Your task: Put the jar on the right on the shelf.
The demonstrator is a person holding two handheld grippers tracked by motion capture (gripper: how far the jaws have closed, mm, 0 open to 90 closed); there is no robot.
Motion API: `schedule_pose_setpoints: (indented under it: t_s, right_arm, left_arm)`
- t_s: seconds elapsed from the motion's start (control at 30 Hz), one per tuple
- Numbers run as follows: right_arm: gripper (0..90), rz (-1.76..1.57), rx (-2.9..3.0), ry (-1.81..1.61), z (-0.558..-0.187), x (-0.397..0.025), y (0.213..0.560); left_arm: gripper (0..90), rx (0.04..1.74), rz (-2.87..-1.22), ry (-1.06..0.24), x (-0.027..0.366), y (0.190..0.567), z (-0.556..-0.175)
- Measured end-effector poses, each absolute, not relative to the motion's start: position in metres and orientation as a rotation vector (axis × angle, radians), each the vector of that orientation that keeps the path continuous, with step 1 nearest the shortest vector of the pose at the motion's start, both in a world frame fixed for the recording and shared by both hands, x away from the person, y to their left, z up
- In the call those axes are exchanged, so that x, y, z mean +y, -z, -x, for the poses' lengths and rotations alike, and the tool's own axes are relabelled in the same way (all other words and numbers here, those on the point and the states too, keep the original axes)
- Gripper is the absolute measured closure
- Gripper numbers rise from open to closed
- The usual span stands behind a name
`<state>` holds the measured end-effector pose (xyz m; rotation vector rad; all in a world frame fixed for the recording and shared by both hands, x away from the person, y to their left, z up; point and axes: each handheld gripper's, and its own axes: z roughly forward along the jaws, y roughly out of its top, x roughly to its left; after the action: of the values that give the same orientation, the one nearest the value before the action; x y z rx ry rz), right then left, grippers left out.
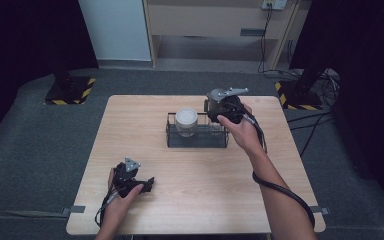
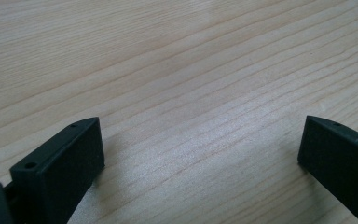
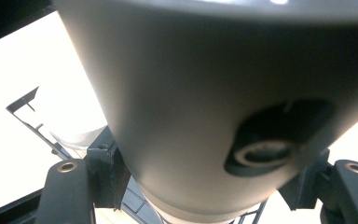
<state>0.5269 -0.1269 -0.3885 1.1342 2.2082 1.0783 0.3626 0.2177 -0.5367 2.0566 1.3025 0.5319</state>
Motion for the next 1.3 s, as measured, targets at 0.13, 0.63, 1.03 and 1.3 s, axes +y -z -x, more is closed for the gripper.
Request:
schedule_pose_setpoints:
  t_s: [0.13, 0.63, 1.03, 1.3]
  right_arm:
    - [31.1, -1.141, 2.21, -1.082, -0.528, -0.126, 0.392]
    - [31.1, -1.152, 2.226, -1.073, -0.529, -0.125, 0.4]
    - [31.0, -1.154, 2.227, -1.072, -0.527, -0.124, 0.404]
    - [31.0, -1.163, 2.222, -1.079, -0.527, -0.126, 0.404]
  left_arm:
    - [0.0, 1.301, -2.058, -0.531, 0.218, 0.537, -0.363]
    - [0.0, 1.301, -2.058, -0.531, 0.218, 0.537, -0.363]
    - [0.0, 1.301, -2.058, -0.531, 0.218, 0.537, -0.363]
    - [0.0, 1.3, -2.06, -0.531, 0.218, 0.537, -0.363]
